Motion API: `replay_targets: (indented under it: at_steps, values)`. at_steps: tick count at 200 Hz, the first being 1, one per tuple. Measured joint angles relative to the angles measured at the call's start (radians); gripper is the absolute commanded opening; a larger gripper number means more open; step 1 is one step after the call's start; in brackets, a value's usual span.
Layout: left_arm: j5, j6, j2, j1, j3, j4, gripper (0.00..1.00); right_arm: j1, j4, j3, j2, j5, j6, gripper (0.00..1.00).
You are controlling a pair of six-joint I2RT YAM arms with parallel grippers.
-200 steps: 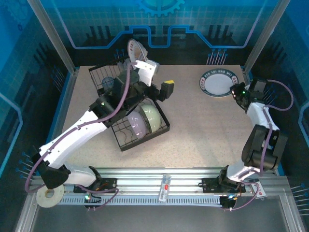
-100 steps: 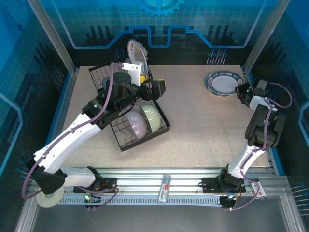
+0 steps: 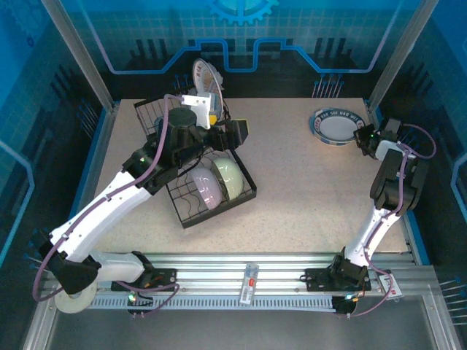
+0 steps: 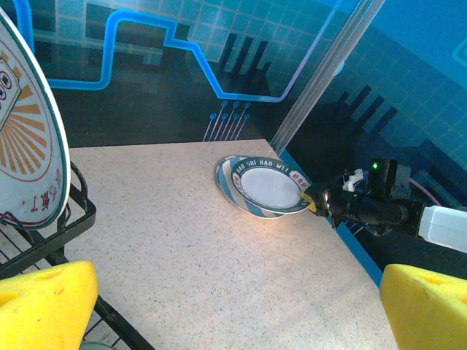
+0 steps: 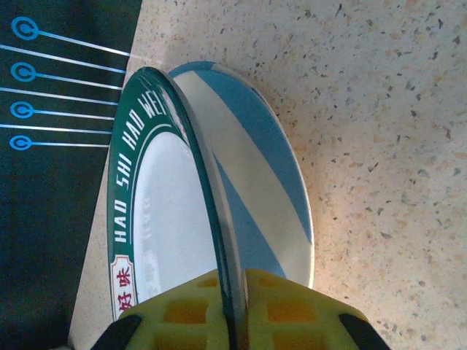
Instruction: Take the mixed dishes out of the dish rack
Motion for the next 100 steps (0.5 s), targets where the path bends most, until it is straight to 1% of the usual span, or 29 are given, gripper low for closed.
replay_targets:
  at_steps: [65, 100]
  values:
    - [0.0, 0.0, 0.0, 0.006, 0.0, -0.012, 0.99, 0.007, -0.029, 0.059, 0.051, 0.0, -0.004, 0.0]
    - [0.0, 0.0, 0.0, 0.006, 0.0, -0.015, 0.99, 0.016, -0.04, 0.082, 0.076, 0.0, -0.004, 0.06]
